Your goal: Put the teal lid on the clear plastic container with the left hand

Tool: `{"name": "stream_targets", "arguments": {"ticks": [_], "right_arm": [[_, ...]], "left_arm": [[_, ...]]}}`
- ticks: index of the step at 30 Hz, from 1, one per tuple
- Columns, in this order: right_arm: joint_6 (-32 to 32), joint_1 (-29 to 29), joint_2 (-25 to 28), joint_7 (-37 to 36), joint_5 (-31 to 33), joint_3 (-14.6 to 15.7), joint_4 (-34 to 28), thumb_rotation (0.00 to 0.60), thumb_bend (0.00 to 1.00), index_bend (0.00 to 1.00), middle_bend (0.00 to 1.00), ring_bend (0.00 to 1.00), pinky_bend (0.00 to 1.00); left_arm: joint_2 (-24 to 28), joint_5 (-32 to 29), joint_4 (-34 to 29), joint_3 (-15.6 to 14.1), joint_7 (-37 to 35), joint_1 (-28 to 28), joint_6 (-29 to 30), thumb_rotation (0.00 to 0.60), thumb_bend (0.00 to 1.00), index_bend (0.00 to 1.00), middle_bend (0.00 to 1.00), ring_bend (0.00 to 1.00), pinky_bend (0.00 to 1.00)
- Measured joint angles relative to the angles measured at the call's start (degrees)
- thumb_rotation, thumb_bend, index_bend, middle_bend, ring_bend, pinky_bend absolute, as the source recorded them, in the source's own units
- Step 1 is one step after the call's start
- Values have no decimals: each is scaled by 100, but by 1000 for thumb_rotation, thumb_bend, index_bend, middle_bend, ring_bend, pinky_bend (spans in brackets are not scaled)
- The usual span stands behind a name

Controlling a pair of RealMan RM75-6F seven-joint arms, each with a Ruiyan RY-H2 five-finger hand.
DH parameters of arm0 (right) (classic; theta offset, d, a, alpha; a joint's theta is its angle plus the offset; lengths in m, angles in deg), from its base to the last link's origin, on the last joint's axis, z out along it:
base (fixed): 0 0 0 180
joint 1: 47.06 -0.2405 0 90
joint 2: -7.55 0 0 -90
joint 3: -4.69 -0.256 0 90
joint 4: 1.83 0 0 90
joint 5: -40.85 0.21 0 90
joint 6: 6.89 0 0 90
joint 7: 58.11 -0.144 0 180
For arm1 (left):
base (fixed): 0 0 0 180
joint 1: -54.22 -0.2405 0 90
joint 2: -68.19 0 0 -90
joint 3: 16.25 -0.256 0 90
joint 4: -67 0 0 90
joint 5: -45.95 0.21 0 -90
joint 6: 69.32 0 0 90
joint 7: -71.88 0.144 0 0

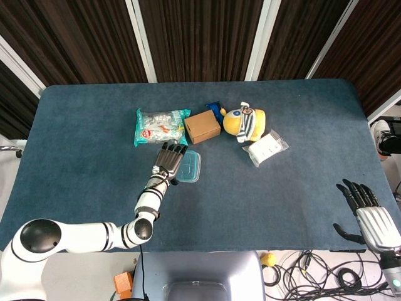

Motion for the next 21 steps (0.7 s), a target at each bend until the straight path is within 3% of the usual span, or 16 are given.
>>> {"name": "stream_targets", "arguments": {"ticks": [21], "right_arm": [[-34, 21, 22, -49, -3, -3, 13, 600, 200, 0, 0, 0, 0]], "left_arm": [[-52, -14, 82, -40, -9, 32, -19, 600, 206, 0, 87, 2, 15]]}}
